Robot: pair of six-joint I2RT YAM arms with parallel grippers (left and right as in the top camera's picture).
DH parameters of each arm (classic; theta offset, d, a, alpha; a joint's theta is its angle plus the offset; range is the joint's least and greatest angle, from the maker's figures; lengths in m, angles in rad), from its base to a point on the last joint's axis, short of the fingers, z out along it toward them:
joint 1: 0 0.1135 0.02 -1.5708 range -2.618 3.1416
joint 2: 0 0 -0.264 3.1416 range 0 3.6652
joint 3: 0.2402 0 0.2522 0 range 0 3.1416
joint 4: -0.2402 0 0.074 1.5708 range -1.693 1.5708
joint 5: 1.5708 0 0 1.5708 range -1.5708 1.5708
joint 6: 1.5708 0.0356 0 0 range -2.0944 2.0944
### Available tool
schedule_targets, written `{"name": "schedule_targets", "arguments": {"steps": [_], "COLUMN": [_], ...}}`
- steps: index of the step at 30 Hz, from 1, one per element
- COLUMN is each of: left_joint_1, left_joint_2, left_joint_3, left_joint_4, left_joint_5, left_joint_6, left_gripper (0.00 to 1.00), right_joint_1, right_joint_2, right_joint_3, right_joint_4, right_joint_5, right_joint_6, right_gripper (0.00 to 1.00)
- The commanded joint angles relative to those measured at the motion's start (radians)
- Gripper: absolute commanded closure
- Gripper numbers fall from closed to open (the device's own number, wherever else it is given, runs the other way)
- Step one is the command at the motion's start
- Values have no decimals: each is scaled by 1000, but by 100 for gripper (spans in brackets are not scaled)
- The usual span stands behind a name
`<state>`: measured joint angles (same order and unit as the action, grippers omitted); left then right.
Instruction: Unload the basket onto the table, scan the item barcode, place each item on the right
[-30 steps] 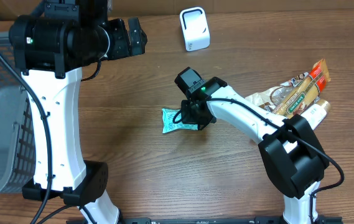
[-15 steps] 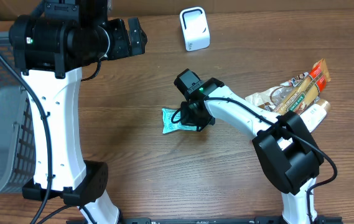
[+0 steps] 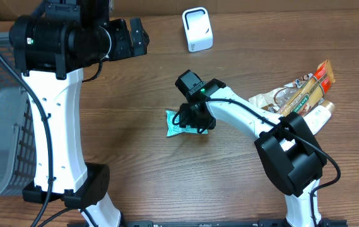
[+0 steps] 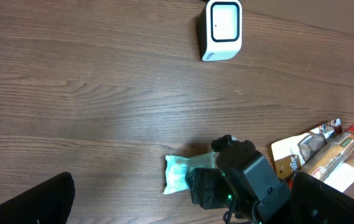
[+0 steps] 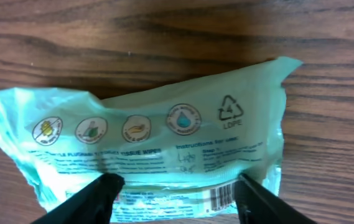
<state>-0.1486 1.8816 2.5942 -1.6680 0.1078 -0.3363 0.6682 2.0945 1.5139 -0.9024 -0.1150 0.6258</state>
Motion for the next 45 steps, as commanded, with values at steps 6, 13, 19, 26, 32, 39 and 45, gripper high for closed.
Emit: {"name": "schedule_targets", "arguments": {"steps": [6,13,19,26,32,39,45], "left_joint_1": [-2,-2,-2,-2,-2,-3,-2], "left_joint_2": [8,8,8,8,8,8,8], "left_joint_3": [6,6,6,6,6,6,6], "left_joint_4": [3,3,3,3,3,3,3], "left_joint_5": [-7,-7,-8,-7,-7,-7,-7], "left_joint_6": [16,16,15,15,15,16,15], "left_gripper": [0,0,0,0,0,1,0], "right_joint_1": [-9,-10,18,73,100,82,17], "right_joint_2": [56,47,50,86,87,87,82], "right_joint_3": [14,203,216,190,190,190,200], "right_joint_4": [-56,-147,-25,83,-51,-301,-386], "right_joint_5": [7,23,-26,-98,-111,-35,114], "right_joint_6": [-142,-262,-315,-365,-401,-482,-474], "right_gripper": [0,0,0,1,1,0,0]}}
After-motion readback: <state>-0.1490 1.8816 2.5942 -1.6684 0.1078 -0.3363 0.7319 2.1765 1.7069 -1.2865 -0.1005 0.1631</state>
